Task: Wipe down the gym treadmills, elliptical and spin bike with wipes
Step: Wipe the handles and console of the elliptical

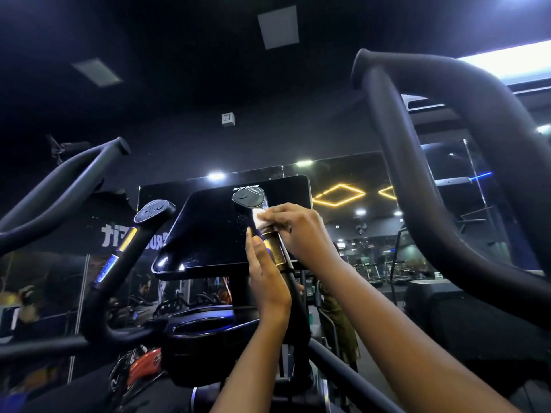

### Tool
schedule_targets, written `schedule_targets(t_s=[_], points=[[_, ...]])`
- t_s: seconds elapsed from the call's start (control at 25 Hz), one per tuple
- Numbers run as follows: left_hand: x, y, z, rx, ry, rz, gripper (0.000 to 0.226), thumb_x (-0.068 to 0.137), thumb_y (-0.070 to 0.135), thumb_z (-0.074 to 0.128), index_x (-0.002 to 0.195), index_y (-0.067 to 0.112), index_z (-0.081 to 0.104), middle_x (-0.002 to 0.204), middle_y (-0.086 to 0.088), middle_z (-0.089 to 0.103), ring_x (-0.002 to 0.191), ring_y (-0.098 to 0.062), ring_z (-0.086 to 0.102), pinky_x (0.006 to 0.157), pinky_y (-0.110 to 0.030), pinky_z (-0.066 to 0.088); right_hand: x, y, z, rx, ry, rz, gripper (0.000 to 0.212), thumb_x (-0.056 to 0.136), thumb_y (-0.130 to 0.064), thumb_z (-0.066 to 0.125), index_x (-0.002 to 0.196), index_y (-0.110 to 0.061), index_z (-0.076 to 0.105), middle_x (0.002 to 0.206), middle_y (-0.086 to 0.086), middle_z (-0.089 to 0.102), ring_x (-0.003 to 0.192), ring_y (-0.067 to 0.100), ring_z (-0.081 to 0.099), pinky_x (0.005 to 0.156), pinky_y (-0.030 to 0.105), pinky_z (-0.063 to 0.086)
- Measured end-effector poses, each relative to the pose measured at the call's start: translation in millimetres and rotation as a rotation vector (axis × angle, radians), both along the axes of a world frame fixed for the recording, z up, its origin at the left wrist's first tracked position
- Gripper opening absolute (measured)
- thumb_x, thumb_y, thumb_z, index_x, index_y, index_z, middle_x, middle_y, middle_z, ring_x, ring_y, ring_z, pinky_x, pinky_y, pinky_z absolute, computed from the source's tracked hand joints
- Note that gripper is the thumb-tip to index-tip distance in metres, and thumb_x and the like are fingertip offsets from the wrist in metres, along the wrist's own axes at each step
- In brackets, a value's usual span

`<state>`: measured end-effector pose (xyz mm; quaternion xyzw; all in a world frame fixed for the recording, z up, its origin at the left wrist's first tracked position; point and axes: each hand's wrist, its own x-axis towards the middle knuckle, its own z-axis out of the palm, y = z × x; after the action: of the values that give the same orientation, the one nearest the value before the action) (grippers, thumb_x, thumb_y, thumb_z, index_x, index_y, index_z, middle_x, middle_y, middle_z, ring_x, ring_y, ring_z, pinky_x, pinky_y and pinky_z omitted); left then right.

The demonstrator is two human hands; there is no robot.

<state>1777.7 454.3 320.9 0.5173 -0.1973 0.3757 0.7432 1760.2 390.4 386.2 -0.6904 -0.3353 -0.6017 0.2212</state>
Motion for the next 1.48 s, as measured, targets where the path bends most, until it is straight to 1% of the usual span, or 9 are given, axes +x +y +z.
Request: schedule_targets(t_s=[0.12, 0.28, 0.4, 0.56, 0.8, 1.0, 1.16, 1.28, 1.48], points=[[-13, 1, 6, -0.043, -0.051, -0.028, 0.045, 0.099, 0.05, 0.025, 0.142, 0.04, 0.034, 0.126, 0.015, 0.048, 0.112, -0.007, 0.049, 0.095, -0.023, 0.036, -5, -9, -32, -0.04, -0.106, -0.049, 0.028, 0.079, -0.017, 0.055, 0.098, -0.009, 0.073, 0.097, 0.009, 0.07, 0.085, 0.021, 0.068, 0.074, 0.031, 0.056], [-18, 2, 7, -0.071, -0.048, -0.048, 0.044, 0.102, 0.037, 0.025, 0.144, 0.029, 0.033, 0.119, 0.019, 0.04, 0.11, 0.002, 0.04, 0.087, -0.013, 0.029, -16, -20, -81, 0.009, -0.153, -0.031, 0.034, 0.08, -0.017, 0.047, 0.104, -0.011, 0.072, 0.098, 0.006, 0.07, 0.088, 0.011, 0.066, 0.082, 0.015, 0.05], [-17, 1, 6, -0.062, -0.049, -0.051, 0.044, 0.103, 0.036, 0.024, 0.145, 0.027, 0.032, 0.124, 0.016, 0.04, 0.11, 0.004, 0.038, 0.088, -0.011, 0.027, -19, -26, -91, 0.205, 0.002, 0.164, 0.028, 0.079, -0.005, 0.059, 0.102, -0.014, 0.072, 0.096, -0.005, 0.071, 0.089, -0.002, 0.064, 0.081, 0.01, 0.048], [-17, 0, 5, -0.03, -0.049, -0.028, 0.046, 0.102, 0.037, 0.022, 0.147, 0.027, 0.029, 0.146, 0.006, 0.037, 0.114, 0.005, 0.031, 0.093, -0.011, 0.023, -5, -15, -37, 0.447, 0.247, 0.215, 0.031, 0.087, -0.003, 0.058, 0.108, -0.024, 0.068, 0.072, 0.0, 0.07, 0.043, 0.0, 0.042, 0.042, 0.01, 0.033], [-13, 1, 4, -0.02, -0.05, -0.011, 0.046, 0.101, 0.04, 0.023, 0.146, 0.029, 0.029, 0.148, 0.006, 0.037, 0.116, 0.003, 0.033, 0.096, -0.018, 0.026, -5, 3, -29, 0.366, 0.191, 0.218, 0.035, 0.081, 0.01, 0.054, 0.105, -0.01, 0.071, 0.104, -0.001, 0.069, 0.095, -0.004, 0.059, 0.08, 0.003, 0.043], [-13, 1, 7, -0.041, -0.049, -0.05, 0.044, 0.102, 0.034, 0.027, 0.145, 0.028, 0.031, 0.121, 0.016, 0.04, 0.11, 0.003, 0.041, 0.09, -0.013, 0.028, -23, -16, -78, 0.316, 0.158, 0.222, 0.038, 0.076, 0.011, 0.058, 0.098, -0.016, 0.074, 0.097, -0.01, 0.07, 0.092, -0.006, 0.063, 0.081, 0.01, 0.047], [-10, 0, 3, -0.023, -0.047, -0.049, 0.046, 0.094, 0.059, 0.031, 0.139, 0.049, 0.031, 0.135, 0.01, 0.045, 0.111, -0.012, 0.056, 0.098, -0.021, 0.039, -20, -19, -27, 0.307, 0.032, 0.116, 0.029, 0.08, 0.005, 0.062, 0.098, -0.015, 0.073, 0.095, -0.005, 0.071, 0.079, -0.004, 0.063, 0.072, 0.011, 0.05], [6, -4, -2, -0.028, 0.021, -0.098, 0.049, 0.065, 0.091, 0.028, 0.112, 0.079, 0.031, 0.134, -0.005, 0.055, 0.115, -0.049, 0.052, 0.095, -0.065, 0.041, -9, 4, 33, 0.02, -0.052, -0.013, 0.024, 0.08, 0.001, 0.061, 0.098, -0.009, 0.074, 0.1, 0.007, 0.071, 0.091, 0.017, 0.066, 0.081, 0.026, 0.051], [-18, 0, 5, -0.039, -0.057, -0.061, 0.05, 0.096, 0.057, 0.025, 0.142, 0.04, 0.034, 0.134, 0.012, 0.048, 0.118, -0.011, 0.051, 0.1, -0.03, 0.039, -6, 10, 30, -0.469, -0.172, -0.411, 0.024, 0.082, -0.005, 0.056, 0.102, -0.009, 0.069, 0.099, 0.01, 0.065, 0.089, 0.028, 0.059, 0.067, 0.038, 0.054]])
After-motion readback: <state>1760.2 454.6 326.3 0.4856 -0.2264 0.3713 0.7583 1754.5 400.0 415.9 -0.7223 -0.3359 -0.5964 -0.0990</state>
